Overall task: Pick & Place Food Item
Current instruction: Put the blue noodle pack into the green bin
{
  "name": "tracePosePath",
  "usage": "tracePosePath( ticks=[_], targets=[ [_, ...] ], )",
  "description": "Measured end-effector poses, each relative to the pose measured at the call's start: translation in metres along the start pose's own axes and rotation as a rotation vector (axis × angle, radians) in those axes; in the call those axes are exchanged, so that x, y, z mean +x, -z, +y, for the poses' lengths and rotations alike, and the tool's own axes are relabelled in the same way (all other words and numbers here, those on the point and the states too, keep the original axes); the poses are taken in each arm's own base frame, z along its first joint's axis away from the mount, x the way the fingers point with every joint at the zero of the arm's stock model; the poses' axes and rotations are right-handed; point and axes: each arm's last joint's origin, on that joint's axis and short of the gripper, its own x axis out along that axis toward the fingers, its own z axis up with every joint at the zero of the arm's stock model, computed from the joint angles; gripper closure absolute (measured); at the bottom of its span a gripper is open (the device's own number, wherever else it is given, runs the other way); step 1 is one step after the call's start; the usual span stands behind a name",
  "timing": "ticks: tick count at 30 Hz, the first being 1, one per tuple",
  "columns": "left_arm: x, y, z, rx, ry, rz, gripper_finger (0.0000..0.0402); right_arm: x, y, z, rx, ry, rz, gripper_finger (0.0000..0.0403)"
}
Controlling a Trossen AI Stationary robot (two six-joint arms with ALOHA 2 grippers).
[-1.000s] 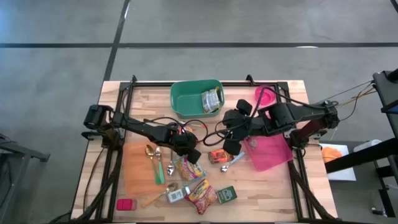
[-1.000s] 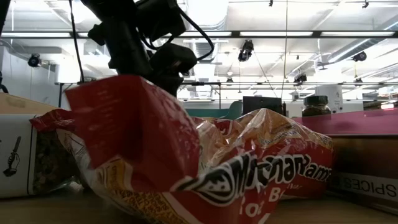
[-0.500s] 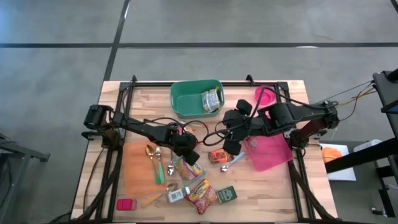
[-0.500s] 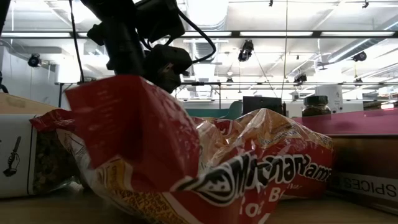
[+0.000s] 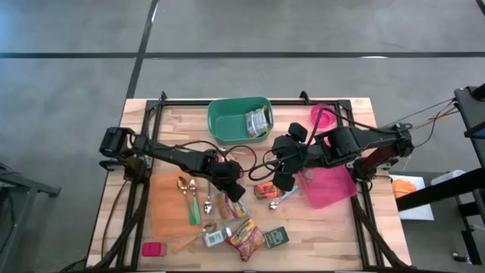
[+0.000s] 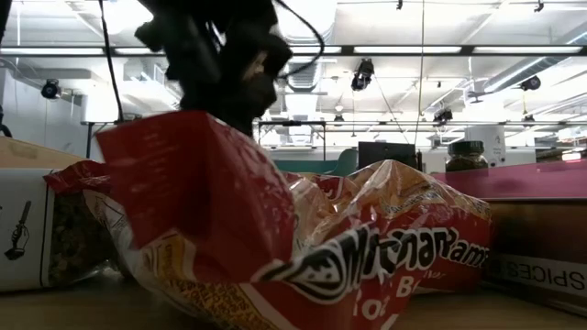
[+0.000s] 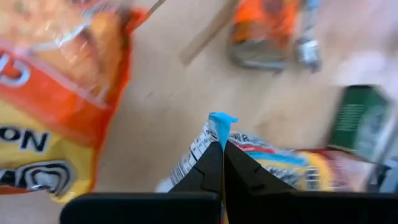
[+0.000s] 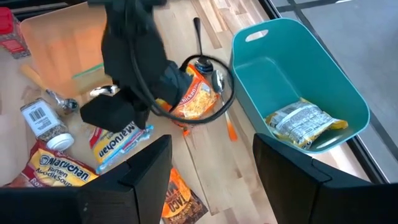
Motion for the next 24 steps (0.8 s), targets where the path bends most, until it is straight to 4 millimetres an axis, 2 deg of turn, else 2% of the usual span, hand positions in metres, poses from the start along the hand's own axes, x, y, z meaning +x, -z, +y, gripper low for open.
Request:
tracePosePath(
  ticks=[7, 14, 18, 24],
  targets=[
    [-0.036, -0.008, -0.018, 0.037, 0.088, -0.103, 0.0401, -0.001, 0.002, 0.002, -0.006, -0.003, 0.006, 0.0180],
    [-0.075, -0.014, -0.027, 0.055, 0.134, -0.248, 0.0401, -0.005, 0.003, -0.001, -0.009, 0.000, 0.012, 0.0180],
    [-0.098, -0.020, -0.026, 0.051, 0.149, -0.333, 0.0401, -0.007, 0.003, -0.002, -0.006, 0.000, 0.011, 0.0180],
    [-0.128, -0.036, -0.013, 0.043, 0.139, -0.458, 0.0401, -0.011, 0.006, -0.006, 0.032, 0.010, 0.029, 0.0180]
  ],
)
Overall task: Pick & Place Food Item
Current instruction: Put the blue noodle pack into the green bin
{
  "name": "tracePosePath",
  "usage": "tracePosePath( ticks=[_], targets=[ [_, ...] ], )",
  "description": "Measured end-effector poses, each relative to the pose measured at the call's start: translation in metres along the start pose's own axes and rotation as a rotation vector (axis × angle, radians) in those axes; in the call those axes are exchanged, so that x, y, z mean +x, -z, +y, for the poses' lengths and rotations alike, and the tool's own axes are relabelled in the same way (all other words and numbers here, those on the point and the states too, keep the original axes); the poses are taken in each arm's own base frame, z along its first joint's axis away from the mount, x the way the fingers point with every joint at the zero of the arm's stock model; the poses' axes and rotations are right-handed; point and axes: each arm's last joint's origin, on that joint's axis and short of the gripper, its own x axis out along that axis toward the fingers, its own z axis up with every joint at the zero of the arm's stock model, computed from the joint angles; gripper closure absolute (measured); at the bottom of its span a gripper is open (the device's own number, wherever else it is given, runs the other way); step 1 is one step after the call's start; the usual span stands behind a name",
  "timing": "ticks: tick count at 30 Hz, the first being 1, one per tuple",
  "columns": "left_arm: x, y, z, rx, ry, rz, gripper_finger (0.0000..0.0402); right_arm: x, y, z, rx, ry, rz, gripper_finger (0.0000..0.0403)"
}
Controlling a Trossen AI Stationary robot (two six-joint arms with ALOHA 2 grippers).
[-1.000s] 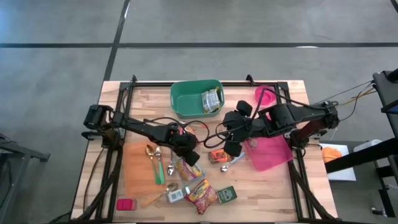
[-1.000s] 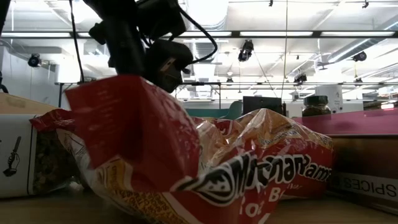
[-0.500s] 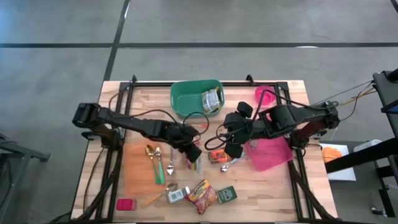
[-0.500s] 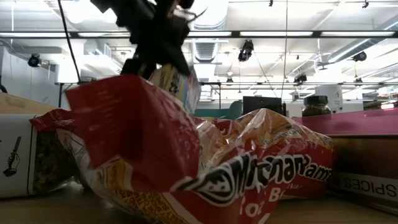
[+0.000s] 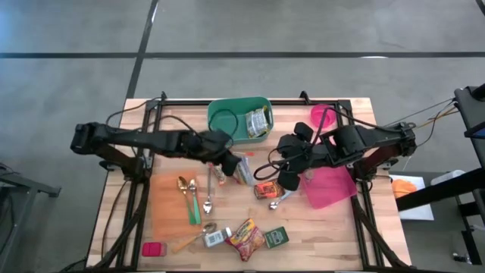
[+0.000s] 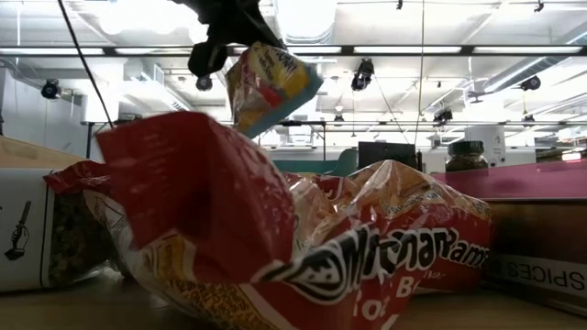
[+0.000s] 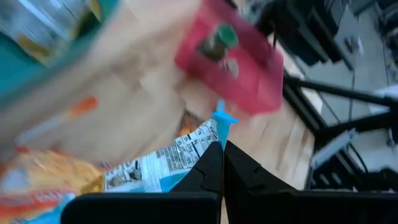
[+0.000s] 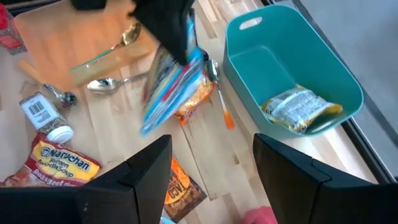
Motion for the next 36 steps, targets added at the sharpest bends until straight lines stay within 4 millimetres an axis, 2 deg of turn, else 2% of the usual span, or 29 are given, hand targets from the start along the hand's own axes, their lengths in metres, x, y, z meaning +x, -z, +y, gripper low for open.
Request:
tracePosePath(
  ticks=[16, 21, 28, 36],
  targets=[
    [-0.027, -0.094, 0.066, 0.019, -0.092, -0.158, 0.0401, -0.006, 0.008, 0.009, 0.065, -0.012, 0.013, 0.0180],
    [-0.029, -0.114, 0.091, -0.013, -0.086, -0.156, 0.0401, -0.009, 0.011, 0.014, 0.109, -0.027, 0.013, 0.0180],
    [-0.012, -0.139, 0.116, -0.005, -0.098, -0.132, 0.0401, -0.014, 0.015, 0.021, 0.163, -0.048, 0.013, 0.0180],
    [0.027, -0.169, 0.141, 0.096, -0.072, -0.059, 0.0401, -0.019, 0.021, 0.030, 0.204, -0.075, 0.018, 0.0180]
  ],
)
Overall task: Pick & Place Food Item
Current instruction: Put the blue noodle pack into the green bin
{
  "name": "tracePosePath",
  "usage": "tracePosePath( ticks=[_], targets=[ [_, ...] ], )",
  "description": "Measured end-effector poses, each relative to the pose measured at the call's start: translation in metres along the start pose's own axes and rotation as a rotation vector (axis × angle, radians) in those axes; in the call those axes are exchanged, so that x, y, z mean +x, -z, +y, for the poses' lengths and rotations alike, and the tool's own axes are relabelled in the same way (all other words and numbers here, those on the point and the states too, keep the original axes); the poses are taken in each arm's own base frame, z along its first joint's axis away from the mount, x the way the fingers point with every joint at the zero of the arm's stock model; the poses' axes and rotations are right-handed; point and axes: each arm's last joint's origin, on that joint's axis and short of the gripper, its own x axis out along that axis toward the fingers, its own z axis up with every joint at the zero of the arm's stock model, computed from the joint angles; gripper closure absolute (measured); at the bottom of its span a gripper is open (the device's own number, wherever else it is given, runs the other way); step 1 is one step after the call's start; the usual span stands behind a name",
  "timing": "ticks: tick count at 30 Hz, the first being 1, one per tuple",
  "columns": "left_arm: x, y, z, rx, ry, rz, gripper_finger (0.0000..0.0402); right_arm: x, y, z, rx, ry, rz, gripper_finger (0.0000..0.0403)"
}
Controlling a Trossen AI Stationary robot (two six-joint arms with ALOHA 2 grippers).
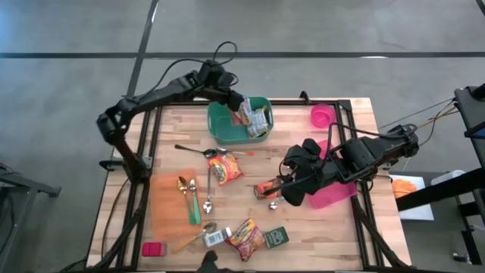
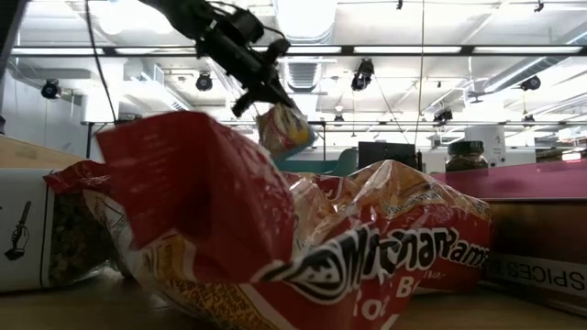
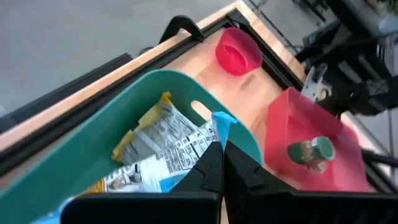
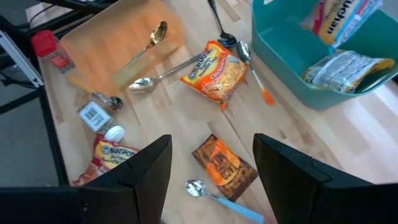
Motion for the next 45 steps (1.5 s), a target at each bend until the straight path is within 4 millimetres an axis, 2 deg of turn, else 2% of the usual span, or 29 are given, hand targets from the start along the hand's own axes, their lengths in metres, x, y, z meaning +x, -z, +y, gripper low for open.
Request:
tracePosePath(
  ticks=[11, 22, 35, 45],
  targets=[
    [0.044, -0.003, 0.018, 0.222, 0.016, 0.203, 0.0401, -0.006, 0.008, 0.007, 0.036, -0.006, -0.021, 0.0180],
    [0.057, 0.000, 0.024, 0.304, 0.019, 0.226, 0.0401, -0.006, 0.010, 0.010, 0.057, -0.003, -0.031, 0.0180],
    [0.065, 0.008, 0.004, 0.362, 0.057, 0.231, 0.0401, -0.005, 0.009, 0.011, 0.076, -0.009, -0.035, 0.0180],
    [0.087, 0.023, -0.003, 0.351, 0.043, 0.264, 0.0401, -0.006, 0.009, 0.012, 0.099, -0.016, -0.038, 0.0180]
  ],
)
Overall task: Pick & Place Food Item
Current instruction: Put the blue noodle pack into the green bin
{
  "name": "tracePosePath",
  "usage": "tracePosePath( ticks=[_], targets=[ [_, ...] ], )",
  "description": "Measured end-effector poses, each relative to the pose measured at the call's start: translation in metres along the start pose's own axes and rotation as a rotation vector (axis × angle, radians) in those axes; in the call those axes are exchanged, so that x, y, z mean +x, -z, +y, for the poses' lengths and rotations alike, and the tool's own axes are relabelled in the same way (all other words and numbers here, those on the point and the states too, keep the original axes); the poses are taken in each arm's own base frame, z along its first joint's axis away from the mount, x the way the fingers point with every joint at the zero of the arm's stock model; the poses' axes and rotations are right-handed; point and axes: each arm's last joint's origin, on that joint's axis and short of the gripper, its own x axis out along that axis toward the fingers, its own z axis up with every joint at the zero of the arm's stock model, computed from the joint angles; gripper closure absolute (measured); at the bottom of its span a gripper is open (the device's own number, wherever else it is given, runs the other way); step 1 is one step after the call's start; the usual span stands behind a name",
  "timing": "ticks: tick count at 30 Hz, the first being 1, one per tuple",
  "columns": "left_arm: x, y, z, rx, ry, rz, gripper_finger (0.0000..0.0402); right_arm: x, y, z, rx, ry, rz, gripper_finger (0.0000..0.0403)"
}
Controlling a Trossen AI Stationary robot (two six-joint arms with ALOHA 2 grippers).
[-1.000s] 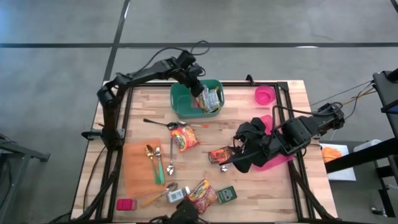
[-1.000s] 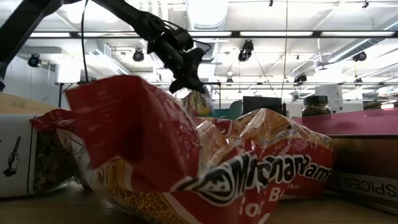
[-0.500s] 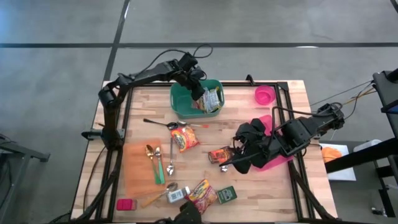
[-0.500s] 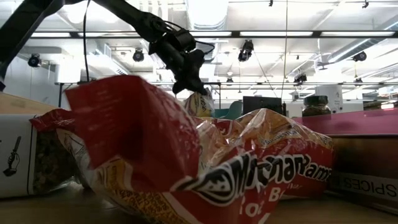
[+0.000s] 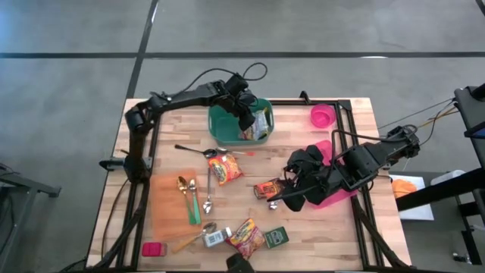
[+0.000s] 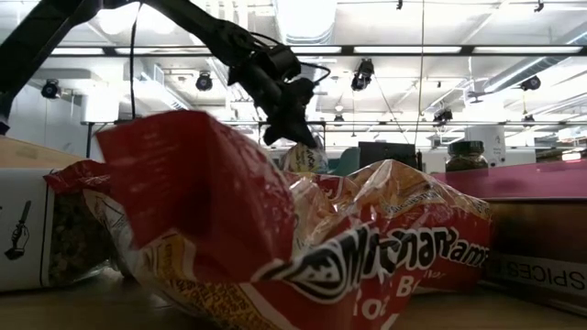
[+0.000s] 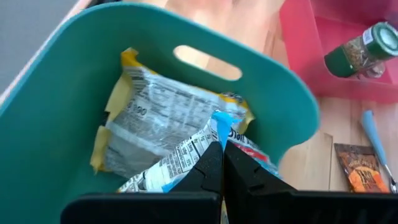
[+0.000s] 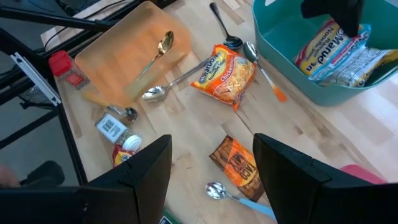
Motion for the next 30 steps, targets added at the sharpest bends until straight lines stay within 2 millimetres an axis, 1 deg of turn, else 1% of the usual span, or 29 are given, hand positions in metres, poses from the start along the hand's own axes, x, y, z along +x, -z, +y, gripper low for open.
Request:
tracePosePath(
  ticks=[3, 11, 14, 17, 24, 30],
  targets=[
    [0.0040, 0.0013, 0.0003, -0.001, -0.005, 0.009, 0.0401, 0.0001, -0.0001, 0.0004, 0.015, -0.004, -0.002, 0.0180],
    [0.0045, 0.0015, 0.0010, -0.027, -0.019, 0.011, 0.0401, -0.0017, 0.0021, 0.0034, 0.016, -0.021, -0.004, 0.0180],
    [0.0045, 0.0011, 0.0010, -0.027, -0.020, 0.007, 0.0393, -0.0022, 0.0026, 0.0043, 0.016, -0.026, -0.005, 0.0180],
    [0.0045, 0.0005, 0.0011, -0.040, -0.024, 0.000, 0.0365, -0.0022, 0.0026, 0.0043, 0.016, -0.027, -0.005, 0.0180],
    [0.0039, -0.0028, 0.0018, -0.082, -0.034, -0.030, 0.0269, -0.0022, 0.0025, 0.0045, 0.017, -0.029, -0.007, 0.0180],
    [0.0031, -0.0056, 0.0025, -0.190, -0.032, -0.056, 0.0197, -0.0022, 0.0023, 0.0048, 0.018, -0.031, -0.008, 0.0180]
  ],
)
